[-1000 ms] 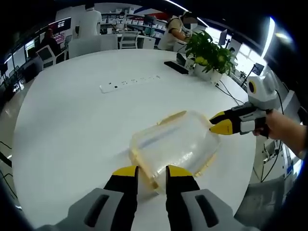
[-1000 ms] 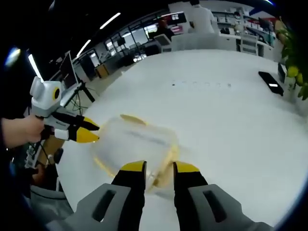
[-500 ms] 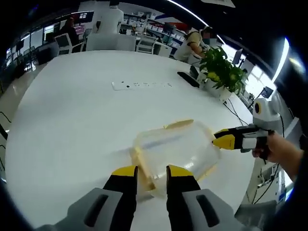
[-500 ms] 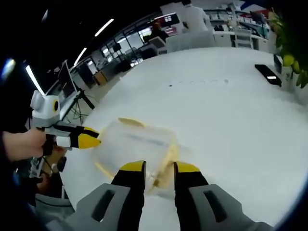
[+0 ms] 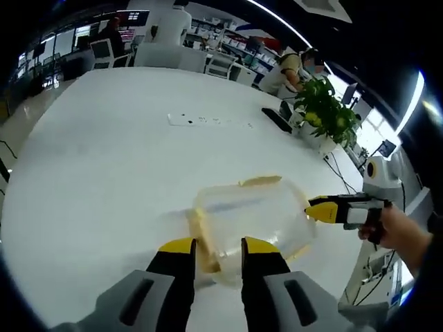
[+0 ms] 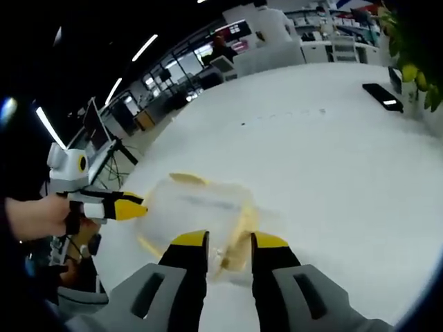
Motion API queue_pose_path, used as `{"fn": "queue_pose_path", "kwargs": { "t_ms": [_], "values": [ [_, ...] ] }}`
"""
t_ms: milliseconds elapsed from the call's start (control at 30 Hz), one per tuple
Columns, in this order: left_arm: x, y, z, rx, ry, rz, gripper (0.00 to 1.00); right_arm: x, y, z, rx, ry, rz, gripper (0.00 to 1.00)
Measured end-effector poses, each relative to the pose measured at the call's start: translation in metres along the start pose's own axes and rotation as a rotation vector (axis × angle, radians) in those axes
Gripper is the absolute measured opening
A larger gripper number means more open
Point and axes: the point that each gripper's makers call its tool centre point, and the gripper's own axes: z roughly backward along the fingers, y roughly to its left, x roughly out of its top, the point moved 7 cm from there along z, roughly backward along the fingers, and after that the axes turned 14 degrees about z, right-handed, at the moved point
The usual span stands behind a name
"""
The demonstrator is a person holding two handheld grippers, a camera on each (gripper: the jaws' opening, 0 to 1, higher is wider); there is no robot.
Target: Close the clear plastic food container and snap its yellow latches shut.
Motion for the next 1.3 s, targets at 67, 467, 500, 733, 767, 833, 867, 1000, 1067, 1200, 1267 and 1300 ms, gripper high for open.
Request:
{"fn": "queue_pose_path", "kwargs": {
  "t_ms": [67, 467, 500, 733, 767, 833, 867, 1000, 1067, 1200, 1267, 1300],
  "values": [
    [0.000, 0.002, -0.001, -0.007, 0.005, 0.049, 0.19, 0.000, 0.000, 0.000, 0.002, 0.000, -0.007, 0.21],
    [-0.003, 0.002, 0.000, -0.025, 0.027, 0.083, 0.19, -0.002, -0.003, -0.002, 0.025, -0.007, -0.093, 0.21],
    [-0.003, 0.002, -0.001, -0.026, 0.029, 0.084, 0.19, -0.002, -0.002, -0.002, 0.027, -0.007, -0.095, 0.21],
    [-0.002, 0.000, 0.000, -0.033, 0.052, 0.087, 0.18, -0.004, -0.003, -0.002, 0.036, -0.014, -0.129, 0.20],
    [-0.002, 0.000, 0.000, -0.034, 0.055, 0.089, 0.18, -0.004, -0.002, -0.004, 0.048, -0.023, -0.146, 0.18],
    [-0.002, 0.000, 0.001, -0.033, 0.061, 0.091, 0.17, -0.011, 0.001, -0.004, 0.051, -0.024, -0.204, 0.20],
    [-0.002, -0.001, 0.001, -0.035, 0.063, 0.092, 0.17, -0.012, 0.001, -0.004, 0.056, -0.025, -0.218, 0.20],
    [-0.004, 0.000, 0.002, -0.047, 0.075, 0.160, 0.13, -0.014, 0.004, -0.008, 0.055, -0.028, -0.209, 0.20],
    [-0.002, 0.000, 0.005, -0.055, 0.060, 0.128, 0.13, -0.013, 0.005, -0.008, 0.055, -0.014, -0.200, 0.20],
    [-0.002, -0.001, 0.008, -0.055, 0.055, 0.133, 0.13, -0.013, 0.004, -0.008, 0.059, -0.011, -0.190, 0.20],
    [-0.002, -0.001, 0.007, -0.059, 0.060, 0.132, 0.14, -0.012, 0.004, -0.008, 0.063, -0.012, -0.190, 0.21],
    [-0.001, 0.000, 0.006, -0.060, 0.062, 0.131, 0.15, -0.012, 0.004, -0.008, 0.062, -0.012, -0.195, 0.22]
  ]
}}
